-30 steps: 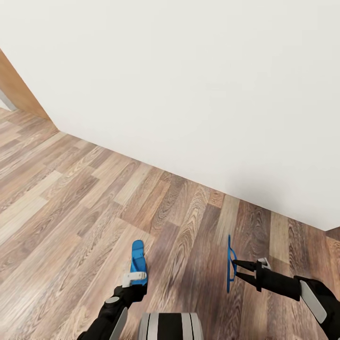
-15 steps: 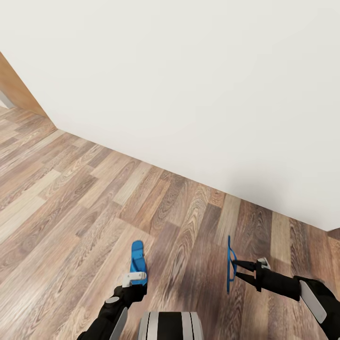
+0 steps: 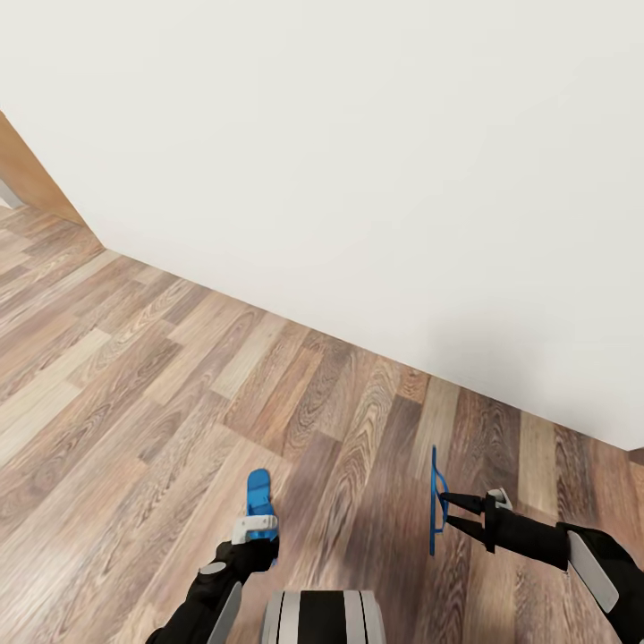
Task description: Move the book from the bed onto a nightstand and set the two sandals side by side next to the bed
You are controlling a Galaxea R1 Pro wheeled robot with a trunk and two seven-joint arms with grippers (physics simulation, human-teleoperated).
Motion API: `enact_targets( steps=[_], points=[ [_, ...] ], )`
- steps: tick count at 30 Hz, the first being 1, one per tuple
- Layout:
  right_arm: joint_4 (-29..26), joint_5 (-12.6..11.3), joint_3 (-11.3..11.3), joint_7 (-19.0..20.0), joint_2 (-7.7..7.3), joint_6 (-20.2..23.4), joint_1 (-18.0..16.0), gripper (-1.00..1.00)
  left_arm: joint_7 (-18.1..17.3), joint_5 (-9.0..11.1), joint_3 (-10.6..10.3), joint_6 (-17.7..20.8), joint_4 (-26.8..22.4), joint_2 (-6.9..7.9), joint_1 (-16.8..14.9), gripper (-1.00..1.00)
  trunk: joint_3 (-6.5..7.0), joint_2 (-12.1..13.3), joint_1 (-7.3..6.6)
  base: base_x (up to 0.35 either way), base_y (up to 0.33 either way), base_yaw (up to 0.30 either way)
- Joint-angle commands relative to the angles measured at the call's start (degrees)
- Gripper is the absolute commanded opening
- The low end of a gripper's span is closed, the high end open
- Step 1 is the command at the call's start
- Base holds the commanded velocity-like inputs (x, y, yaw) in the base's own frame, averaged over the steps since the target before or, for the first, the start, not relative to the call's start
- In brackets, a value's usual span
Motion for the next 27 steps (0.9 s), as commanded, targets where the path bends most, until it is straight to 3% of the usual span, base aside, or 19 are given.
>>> enact_targets(
  steps=[1, 6, 18, 27],
  points=[
    [0.0, 0.1, -0.1, 0.3, 0.00, 0.2, 0.0, -1.00, 0.5, 0.6, -0.2, 0.2, -0.1, 0.03, 0.0, 1.00, -0.04, 0.0, 0.01, 0.265, 0.000, 0.000],
    [0.0, 0.1, -0.1, 0.3, 0.00, 0.2, 0.0, -1.00, 0.5, 0.6, -0.2, 0.2, -0.1, 0.05, 0.0, 1.00, -0.04, 0.0, 0.01, 0.241, 0.000, 0.000],
    [0.0, 0.1, -0.1, 0.3, 0.00, 0.2, 0.0, -1.00, 0.5, 0.6, -0.1, 0.2, -0.1, 0.11, 0.0, 1.00, -0.04, 0.0, 0.01, 0.019, 0.000, 0.000],
    [0.0, 0.1, -0.1, 0.3, 0.00, 0.2, 0.0, -1.00, 0.5, 0.6, -0.2, 0.2, -0.1, 0.07, 0.0, 1.00, -0.04, 0.0, 0.01, 0.156, 0.000, 0.000]
  ],
)
